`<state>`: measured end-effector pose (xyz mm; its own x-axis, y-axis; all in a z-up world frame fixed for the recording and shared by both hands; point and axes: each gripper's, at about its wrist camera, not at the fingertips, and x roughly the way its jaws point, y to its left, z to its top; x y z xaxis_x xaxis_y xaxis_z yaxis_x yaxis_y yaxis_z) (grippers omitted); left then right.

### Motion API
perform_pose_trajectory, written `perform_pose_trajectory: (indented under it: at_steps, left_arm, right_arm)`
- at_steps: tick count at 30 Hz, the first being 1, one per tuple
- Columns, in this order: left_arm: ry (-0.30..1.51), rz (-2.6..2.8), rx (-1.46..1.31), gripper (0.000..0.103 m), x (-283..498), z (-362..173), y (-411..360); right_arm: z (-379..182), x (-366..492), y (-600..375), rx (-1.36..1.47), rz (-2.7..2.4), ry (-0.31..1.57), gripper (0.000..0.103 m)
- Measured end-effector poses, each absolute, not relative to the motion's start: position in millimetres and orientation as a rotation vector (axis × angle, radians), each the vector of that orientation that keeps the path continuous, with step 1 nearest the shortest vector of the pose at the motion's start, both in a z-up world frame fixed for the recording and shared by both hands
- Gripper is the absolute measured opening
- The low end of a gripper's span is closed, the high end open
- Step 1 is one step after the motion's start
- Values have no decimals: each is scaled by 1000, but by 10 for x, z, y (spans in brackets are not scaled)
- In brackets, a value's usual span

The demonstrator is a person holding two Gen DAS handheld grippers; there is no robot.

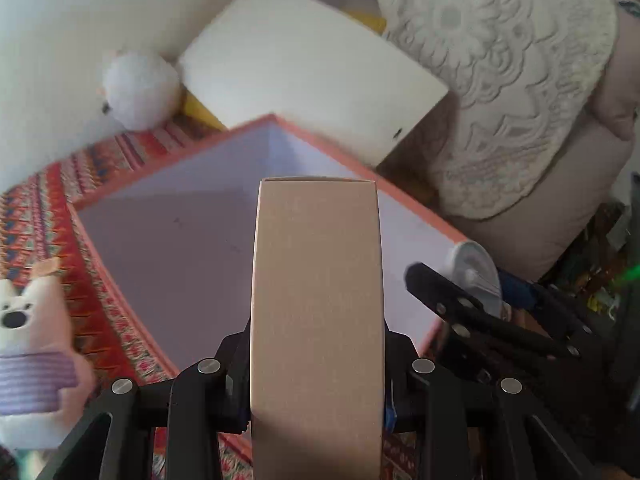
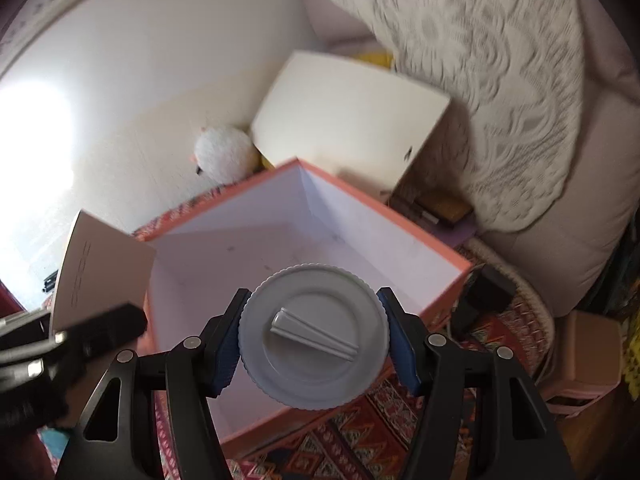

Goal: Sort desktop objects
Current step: 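Carry the lid and beige box into the pink shoebox and release both, then move the left tool to the teal glasses case and grasp it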

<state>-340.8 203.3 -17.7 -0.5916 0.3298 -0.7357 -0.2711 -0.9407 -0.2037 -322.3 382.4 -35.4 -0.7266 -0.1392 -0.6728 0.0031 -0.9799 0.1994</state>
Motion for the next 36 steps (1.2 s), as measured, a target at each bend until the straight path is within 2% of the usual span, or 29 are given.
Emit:
perform_pose_trajectory:
  at_steps: [6, 13, 16, 17, 19, 20, 21, 25, 30, 36]
  left_arm:
    - [-89, 2508, -1255, 37, -3660, -549, 2093]
    - [-148, 2510, -1229, 39, -3703, -638, 2009]
    - [-185, 2535, -1163, 78, -3509, -463, 1907]
    - [-197, 2543, -1141, 83, -3445, -404, 1873]
    - [-222, 2558, -1096, 92, -3316, -287, 1804]
    - [-234, 2566, -1073, 98, -3252, -229, 1770]
    - [-247, 2573, -1051, 100, -3187, -170, 1736]
    - [-295, 2599, -960, 101, -2930, 64, 1599]
    - [-349, 2626, -852, 101, -2575, 345, 1428]
    - [-301, 2677, -815, 102, -1718, 510, 1237]
  right_arm:
    - [-678, -3760, 3817, 1228, -2790, -283, 66]
    - [-860, -3974, 3772, 1288, -2727, -308, 66]
    - [-842, -3968, 3829, 1257, -2731, -346, 69]
    - [-823, -3966, 3877, 1257, -2742, -378, 84]
    - [-766, -3938, 3977, 1231, -2756, -453, 97]
    - [-730, -3915, 4025, 1212, -2757, -490, 97]
    - [-689, -3886, 4058, 1202, -2753, -514, 97]
    - [-455, -3666, 4106, 1152, -2777, -535, 97]
    - [0, -3067, 4009, 1018, -2832, -435, 97]
    - [434, -2201, 3872, 862, -2900, -333, 97]
